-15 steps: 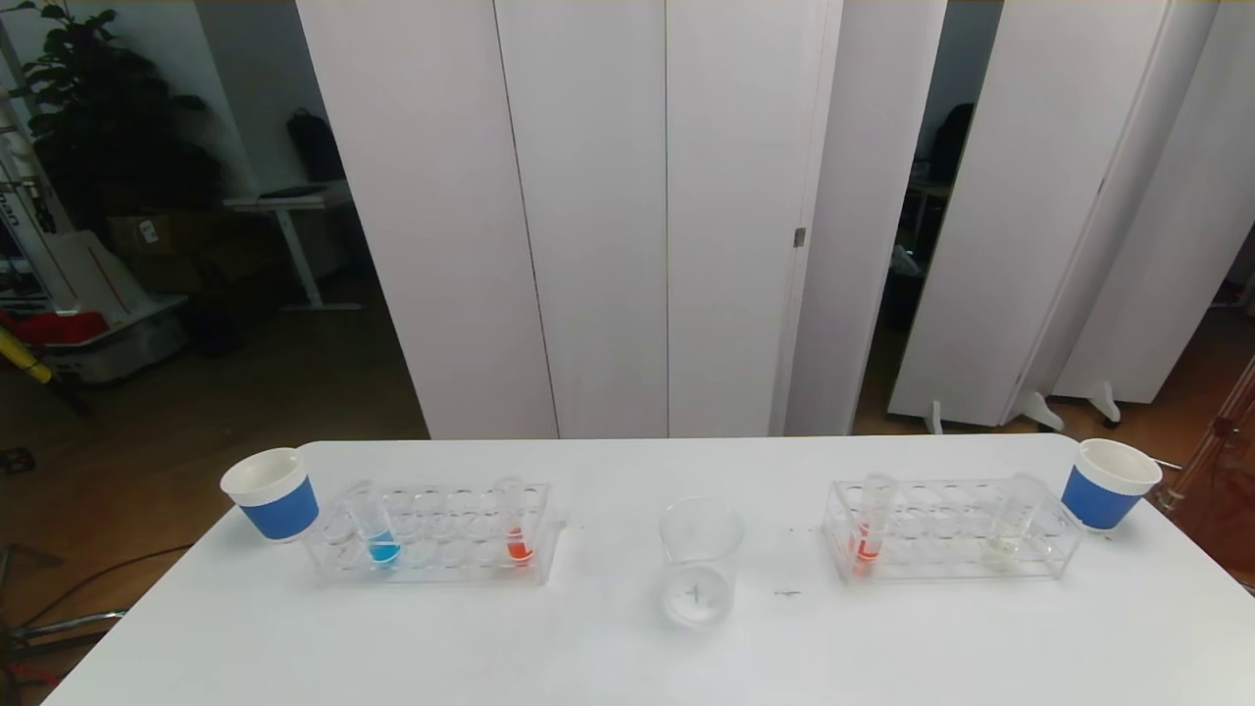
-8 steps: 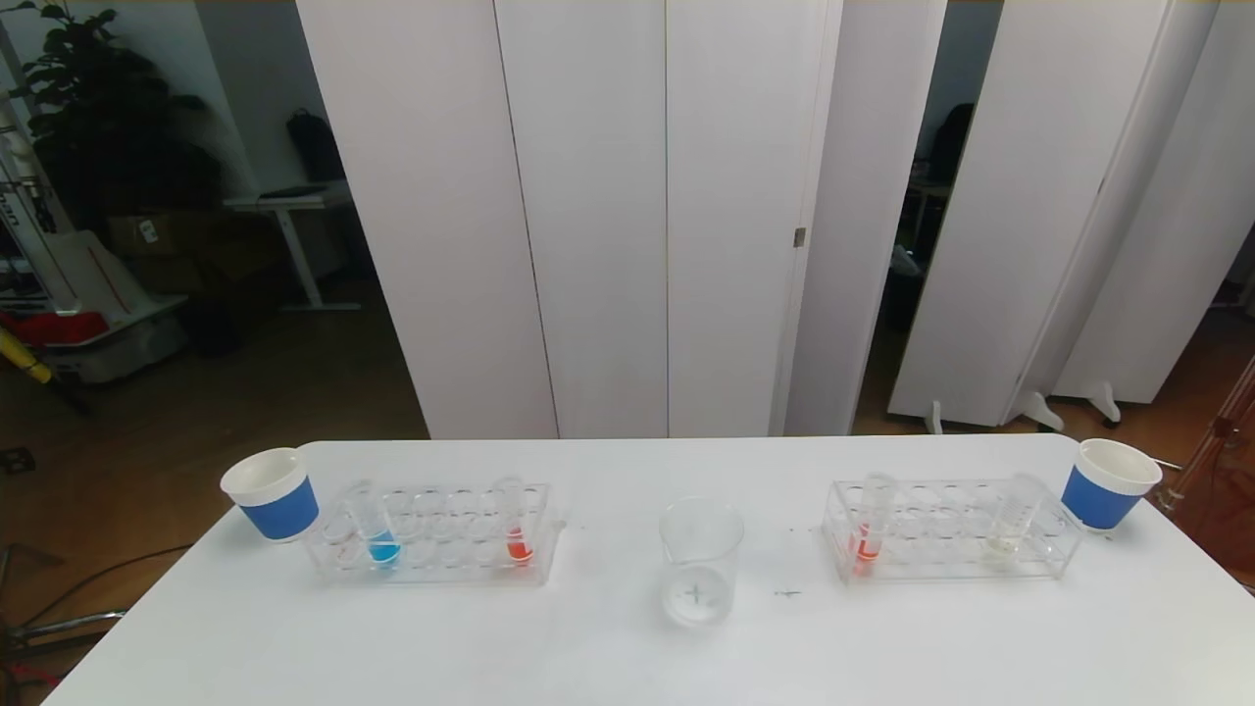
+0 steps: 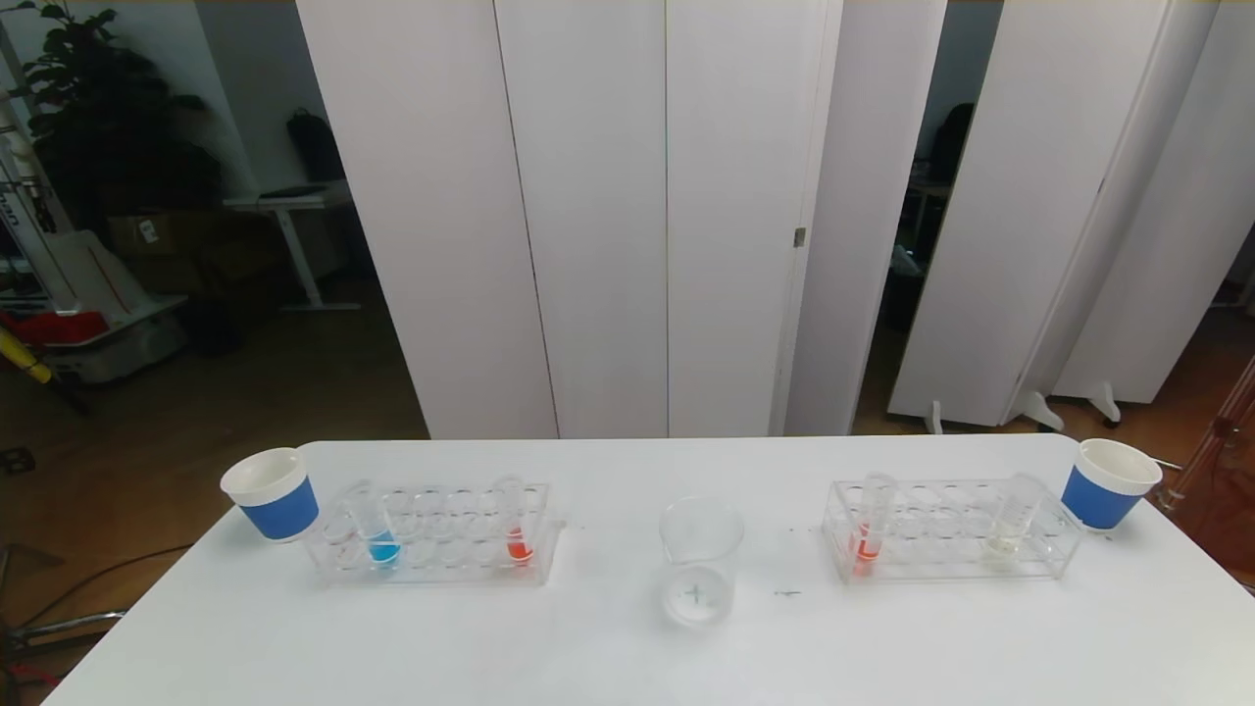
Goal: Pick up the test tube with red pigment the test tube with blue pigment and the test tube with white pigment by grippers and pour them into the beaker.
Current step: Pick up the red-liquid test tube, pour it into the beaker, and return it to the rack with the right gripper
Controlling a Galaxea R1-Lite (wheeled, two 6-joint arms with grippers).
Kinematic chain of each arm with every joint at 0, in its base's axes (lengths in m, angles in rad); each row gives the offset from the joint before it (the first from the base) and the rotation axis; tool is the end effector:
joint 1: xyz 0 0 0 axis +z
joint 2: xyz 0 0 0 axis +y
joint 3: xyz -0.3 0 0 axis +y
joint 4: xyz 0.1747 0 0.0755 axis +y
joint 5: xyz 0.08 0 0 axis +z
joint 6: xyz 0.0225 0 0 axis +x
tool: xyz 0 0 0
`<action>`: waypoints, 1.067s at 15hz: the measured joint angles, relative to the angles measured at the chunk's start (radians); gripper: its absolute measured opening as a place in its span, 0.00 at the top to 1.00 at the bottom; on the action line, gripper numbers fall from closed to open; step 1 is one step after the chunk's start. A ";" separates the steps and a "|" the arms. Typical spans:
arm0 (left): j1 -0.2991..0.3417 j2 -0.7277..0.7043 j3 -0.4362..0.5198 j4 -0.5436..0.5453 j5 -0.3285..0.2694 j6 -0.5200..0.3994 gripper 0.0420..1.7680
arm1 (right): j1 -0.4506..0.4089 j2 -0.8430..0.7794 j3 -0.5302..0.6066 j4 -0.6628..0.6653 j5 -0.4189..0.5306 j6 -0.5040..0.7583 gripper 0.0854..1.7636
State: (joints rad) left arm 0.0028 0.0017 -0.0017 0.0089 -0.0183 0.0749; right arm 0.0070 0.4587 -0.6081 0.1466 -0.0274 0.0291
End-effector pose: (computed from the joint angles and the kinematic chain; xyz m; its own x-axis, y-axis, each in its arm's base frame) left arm -0.0228 -0.0005 0.0751 0.9998 -0.0155 -0.0089 0.0161 0.9971 0.0747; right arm -0.0050 -0.0007 0.2338 0.9998 -0.0204 0.0028 0.0203 0.9994 0.0292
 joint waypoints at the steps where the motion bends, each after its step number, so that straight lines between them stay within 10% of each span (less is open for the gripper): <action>1: 0.000 0.000 0.000 0.000 0.000 0.000 0.01 | 0.002 0.041 -0.014 -0.032 0.000 0.000 0.01; 16: 0.000 0.000 0.000 0.000 0.000 0.000 0.01 | 0.153 0.669 0.154 -0.640 -0.125 -0.025 0.01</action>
State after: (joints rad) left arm 0.0028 0.0017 -0.0017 0.0089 -0.0181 0.0749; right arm 0.1596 1.1281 -0.4536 -0.4930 -0.1523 0.0043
